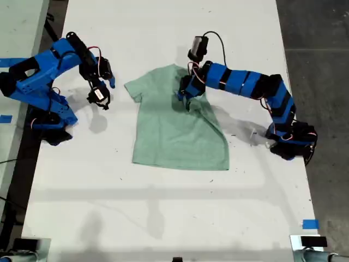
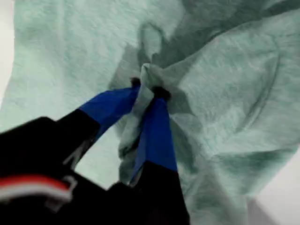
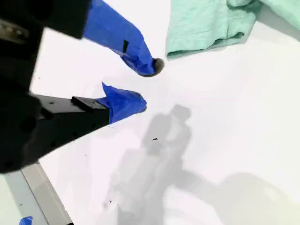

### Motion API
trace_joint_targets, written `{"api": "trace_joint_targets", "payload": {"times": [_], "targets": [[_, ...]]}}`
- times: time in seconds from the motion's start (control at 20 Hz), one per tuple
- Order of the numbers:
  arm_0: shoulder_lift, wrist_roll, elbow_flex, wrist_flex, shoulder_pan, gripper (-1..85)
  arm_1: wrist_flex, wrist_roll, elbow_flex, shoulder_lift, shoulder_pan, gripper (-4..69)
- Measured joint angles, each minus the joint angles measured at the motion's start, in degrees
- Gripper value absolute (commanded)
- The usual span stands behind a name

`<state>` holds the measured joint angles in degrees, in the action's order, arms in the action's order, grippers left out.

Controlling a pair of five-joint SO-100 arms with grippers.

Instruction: Fold tshirt

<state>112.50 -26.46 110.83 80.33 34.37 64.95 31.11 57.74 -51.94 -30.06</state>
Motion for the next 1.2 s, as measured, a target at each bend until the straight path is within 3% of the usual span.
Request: {"api": "trace_joint_targets", "payload": {"times": [0.3, 0.65, 1.0, 1.2], "targets": [[-0.4, 0.0, 0.0, 0.0, -0.3, 15.8, 8.8, 1.3, -0.4, -4.2, 0.1, 24.9], [-7.4, -0.1, -9.5, 0.9, -0.7, 18.9, 19.5, 4.0, 7.2, -28.7, -0.4, 20.7], [-24.4, -2.8, -28.1, 4.3, -0.7, 20.6, 19.9, 3.3, 26.0, -41.0, -0.5, 22.2], [-33.3, -3.6, -30.4, 1.8, -0.6, 25.6, 18.4, 2.9, 32.1, -49.6, -0.5, 22.2]]}}
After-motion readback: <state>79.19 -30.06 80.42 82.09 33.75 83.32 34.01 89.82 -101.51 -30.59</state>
